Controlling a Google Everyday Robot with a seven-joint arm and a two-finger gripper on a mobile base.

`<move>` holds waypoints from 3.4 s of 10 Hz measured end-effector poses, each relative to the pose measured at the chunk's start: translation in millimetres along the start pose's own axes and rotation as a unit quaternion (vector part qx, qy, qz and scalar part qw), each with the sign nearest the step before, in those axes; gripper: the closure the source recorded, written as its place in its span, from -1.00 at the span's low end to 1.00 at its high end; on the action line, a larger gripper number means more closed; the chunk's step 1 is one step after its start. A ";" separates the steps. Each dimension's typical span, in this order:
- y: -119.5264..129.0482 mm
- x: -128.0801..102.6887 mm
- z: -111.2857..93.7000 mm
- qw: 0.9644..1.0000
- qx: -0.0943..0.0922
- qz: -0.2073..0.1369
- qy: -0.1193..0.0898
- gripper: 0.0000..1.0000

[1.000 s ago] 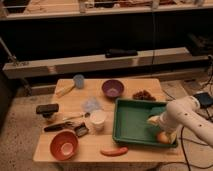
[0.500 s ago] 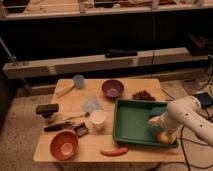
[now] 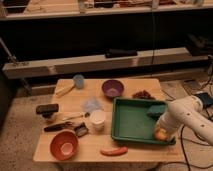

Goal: Place apple in paper cup

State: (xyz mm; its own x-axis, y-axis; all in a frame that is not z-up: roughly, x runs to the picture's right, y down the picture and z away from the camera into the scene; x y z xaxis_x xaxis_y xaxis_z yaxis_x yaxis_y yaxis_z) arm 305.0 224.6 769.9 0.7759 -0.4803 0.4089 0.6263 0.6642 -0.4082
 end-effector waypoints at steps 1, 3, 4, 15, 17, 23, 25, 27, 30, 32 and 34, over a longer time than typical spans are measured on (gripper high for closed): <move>-0.6 -0.4 -1.1 1.000 0.000 0.000 -0.001 0.97; -0.7 -0.3 -1.5 1.000 0.000 0.000 -0.001 1.00; -8.1 7.2 -8.6 0.999 0.030 0.020 -0.006 1.00; -164.3 -28.9 -107.0 0.987 0.157 0.002 -0.027 1.00; -209.2 -55.0 -123.2 0.984 0.176 -0.021 -0.036 1.00; -297.9 -119.7 -150.1 0.972 0.198 -0.102 -0.068 1.00; -308.1 -135.3 -149.3 0.968 0.199 -0.125 -0.084 1.00; -309.1 -150.6 -150.7 0.964 0.197 -0.149 -0.098 1.00; -295.1 -177.4 -150.1 0.959 0.184 -0.182 -0.114 1.00; -283.1 -191.7 -148.3 0.956 0.171 -0.204 -0.122 1.00; -274.4 -203.7 -142.2 0.954 0.157 -0.221 -0.127 1.00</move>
State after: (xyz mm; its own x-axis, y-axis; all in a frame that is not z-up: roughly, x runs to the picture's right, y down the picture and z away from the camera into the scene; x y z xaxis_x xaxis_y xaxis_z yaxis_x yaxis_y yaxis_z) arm -14.2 58.8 682.5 0.3725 -0.6251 0.6859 0.8033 0.5873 0.0990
